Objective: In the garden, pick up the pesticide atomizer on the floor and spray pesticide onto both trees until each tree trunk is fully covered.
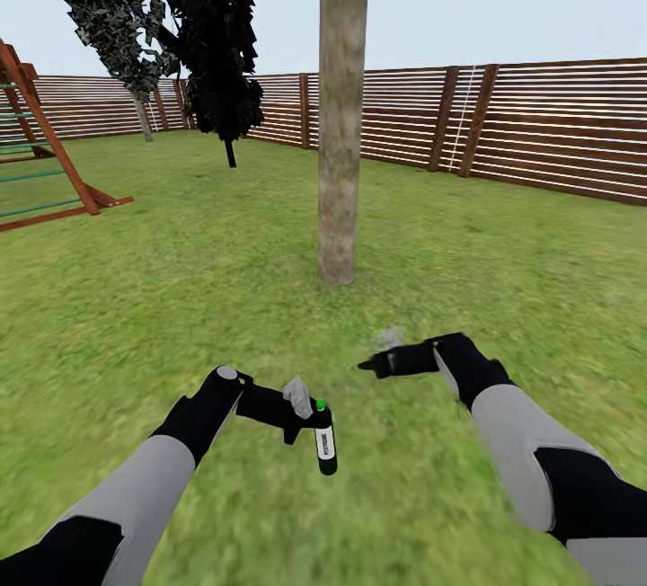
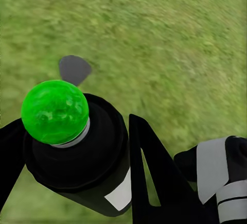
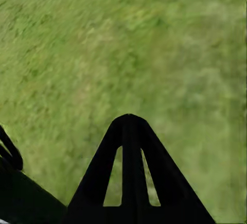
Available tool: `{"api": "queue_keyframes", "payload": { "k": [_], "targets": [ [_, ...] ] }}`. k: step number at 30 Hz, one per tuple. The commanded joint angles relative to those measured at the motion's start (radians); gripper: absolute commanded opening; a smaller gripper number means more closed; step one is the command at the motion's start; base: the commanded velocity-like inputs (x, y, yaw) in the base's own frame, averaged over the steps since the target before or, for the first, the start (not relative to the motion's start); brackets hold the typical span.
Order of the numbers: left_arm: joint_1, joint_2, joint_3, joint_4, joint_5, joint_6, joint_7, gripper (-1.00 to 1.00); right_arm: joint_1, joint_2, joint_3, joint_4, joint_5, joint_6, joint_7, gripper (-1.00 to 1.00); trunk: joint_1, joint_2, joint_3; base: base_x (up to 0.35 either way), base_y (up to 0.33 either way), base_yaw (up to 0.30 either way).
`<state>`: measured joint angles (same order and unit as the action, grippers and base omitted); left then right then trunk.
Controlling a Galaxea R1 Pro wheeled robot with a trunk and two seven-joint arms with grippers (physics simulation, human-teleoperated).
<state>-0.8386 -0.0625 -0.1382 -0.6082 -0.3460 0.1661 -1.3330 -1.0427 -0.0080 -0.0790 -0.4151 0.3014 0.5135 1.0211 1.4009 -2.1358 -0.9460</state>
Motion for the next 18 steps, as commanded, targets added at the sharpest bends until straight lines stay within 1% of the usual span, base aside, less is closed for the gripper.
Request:
{"api": "queue_keyframes", "payload": {
  "k": [1, 2, 4, 5, 6, 7, 8, 9, 10, 11, 12, 13, 14, 15, 16, 18],
  "targets": [
    [0.0, 0.0, 0.001, -0.001, -0.004, 0.01, -0.005, -1.0, 0.0, -0.014, -0.009, -0.01, 0.007, 0.01, -0.03, 1.0, 0.0, 0.0, -0.001, 0.0, 0.0, 0.0],
    [0.0, 0.0, 0.002, -0.002, -0.004, 0.01, -0.005, -1.0, 0.0, -0.031, -0.009, -0.017, 0.007, 0.01, -0.097, 1.0, 0.0, 0.0, -0.001, 0.0, 0.0, 0.0],
    [0.0, 0.0, 0.005, -0.003, -0.003, 0.008, -0.004, -1.0, 0.0, -0.044, -0.01, -0.021, 0.007, 0.007, -0.205, 1.0, 0.0, 0.0, -0.001, 0.0, 0.0, 0.0],
    [0.0, 0.0, 0.007, -0.003, -0.002, 0.008, -0.004, -1.0, 0.0, -0.048, -0.011, -0.023, 0.007, 0.001, -0.271, 1.0, 0.0, 0.0, -0.001, 0.0, 0.0, 0.0],
    [0.0, 0.0, 0.015, -0.003, -0.002, 0.008, -0.003, -1.0, 0.0, -0.051, -0.011, -0.023, 0.007, -0.016, -0.351, 1.0, 0.0, 0.0, -0.001, 0.0, 0.0, 0.0],
    [0.0, 0.001, 0.031, -0.004, -0.002, 0.008, 0.001, -1.0, 0.0, -0.053, -0.012, -0.023, 0.007, -0.044, -0.451, 1.0, 0.0, 0.0, -0.001, 0.0, 0.0, 0.0],
    [0.0, 0.004, 0.055, -0.004, -0.002, 0.007, 0.021, -1.0, 0.004, -0.054, -0.013, -0.019, 0.008, -0.079, -0.571, 1.0, 0.0, 0.0, -0.001, 0.0, 0.0, 0.0],
    [0.0, 0.01, 0.085, -0.004, -0.002, 0.008, 0.07, -1.0, 0.017, -0.055, -0.013, -0.009, 0.008, -0.115, -0.71, 1.0, 0.0, 0.0, -0.001, 0.0, 0.0, 0.0],
    [0.0, 0.017, 0.144, -0.001, -0.002, 0.008, 0.199, -1.0, 0.045, -0.056, -0.014, 0.021, 0.008, -0.169, -0.932, 1.0, 0.0, 0.0, -0.001, 0.0, 0.0, 0.0],
    [0.0, 0.021, 0.184, 0.002, -0.001, 0.008, 0.304, -1.0, 0.065, -0.057, -0.014, 0.059, 0.008, -0.212, -1.064, 1.0, 0.0, 0.0, -0.001, 0.0, 0.0, 0.0],
    [0.0, 0.023, 0.214, 0.01, 0.0, 0.007, 0.405, -1.0, 0.088, -0.059, -0.014, 0.114, 0.008, -0.264, -1.164, 1.0, 0.0, 0.0, -0.001, 0.0, 0.0, 0.0],
    [0.0, 0.025, 0.234, 0.037, 0.002, 0.005, 0.492, -1.0, 0.112, -0.061, -0.014, 0.181, 0.008, -0.333, -1.234, 1.0, 0.0, 0.0, -0.001, 0.0, 0.0, 0.0],
    [0.0, 0.025, 0.247, 0.073, 0.009, 0.0, 0.558, -1.0, 0.136, -0.062, -0.014, 0.25, 0.008, -0.415, -1.285, 1.0, 0.0, 0.0, -0.001, 0.009, 0.0, 0.0],
    [0.0, 0.024, 0.259, 0.122, 0.028, -0.02, 0.623, -1.0, 0.169, -0.063, -0.013, 0.337, 0.008, -0.536, -1.344, 1.0, 0.0, 0.0, -0.001, 0.127, 0.0, 0.0],
    [0.0, 0.024, 0.264, 0.15, 0.043, -0.041, 0.65, -1.0, 0.185, -0.063, -0.013, 0.38, 0.007, -0.596, -1.377, 1.0, 0.0, 0.0, -0.001, 0.204, 0.0, 0.0],
    [0.0, 0.023, 0.268, 0.201, 0.071, -0.076, 0.677, -1.0, 0.208, -0.063, -0.014, 0.429, 0.006, -0.66, -1.419, 1.0, 0.0, 0.0, -0.001, 0.269, 0.0, 0.0]
  ]
}}
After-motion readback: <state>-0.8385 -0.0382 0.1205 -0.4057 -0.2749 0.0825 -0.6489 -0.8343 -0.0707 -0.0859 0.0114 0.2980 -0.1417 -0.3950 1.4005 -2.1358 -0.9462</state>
